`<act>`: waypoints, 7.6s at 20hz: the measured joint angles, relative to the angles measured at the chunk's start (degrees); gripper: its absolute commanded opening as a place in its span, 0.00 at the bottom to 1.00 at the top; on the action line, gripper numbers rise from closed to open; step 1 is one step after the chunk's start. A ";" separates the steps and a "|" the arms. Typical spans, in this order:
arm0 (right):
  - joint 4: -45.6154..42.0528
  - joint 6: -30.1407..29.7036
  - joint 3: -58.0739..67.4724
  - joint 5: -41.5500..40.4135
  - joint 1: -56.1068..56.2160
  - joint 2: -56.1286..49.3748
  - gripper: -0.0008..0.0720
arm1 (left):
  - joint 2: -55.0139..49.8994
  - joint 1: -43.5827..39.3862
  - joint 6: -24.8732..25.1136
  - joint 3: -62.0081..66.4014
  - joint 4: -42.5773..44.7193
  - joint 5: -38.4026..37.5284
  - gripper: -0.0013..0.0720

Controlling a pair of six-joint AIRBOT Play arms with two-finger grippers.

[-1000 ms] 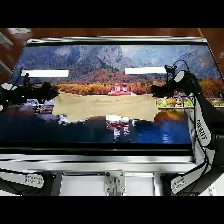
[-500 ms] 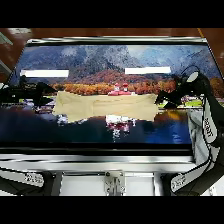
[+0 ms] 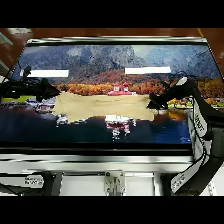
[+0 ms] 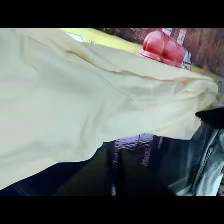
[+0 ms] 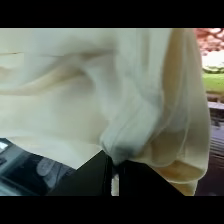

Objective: Fold the shirts.

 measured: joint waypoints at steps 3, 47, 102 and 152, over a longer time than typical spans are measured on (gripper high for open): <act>0.44 -1.79 0.00 0.37 0.66 5.95 0.09 | -0.02 -7.50 2.80 -0.09 -0.46 2.34 0.07; -19.32 2.97 -17.94 6.16 -17.22 26.10 0.97 | 11.87 -15.02 -0.96 9.40 17.55 1.99 0.07; 17.44 3.45 -19.41 -38.25 32.02 22.60 0.97 | -1.60 -16.15 -8.00 25.29 9.68 17.46 0.07; -22.82 5.70 -17.97 4.04 -51.76 42.16 0.10 | 12.83 -17.57 -5.55 25.24 18.58 -0.57 0.07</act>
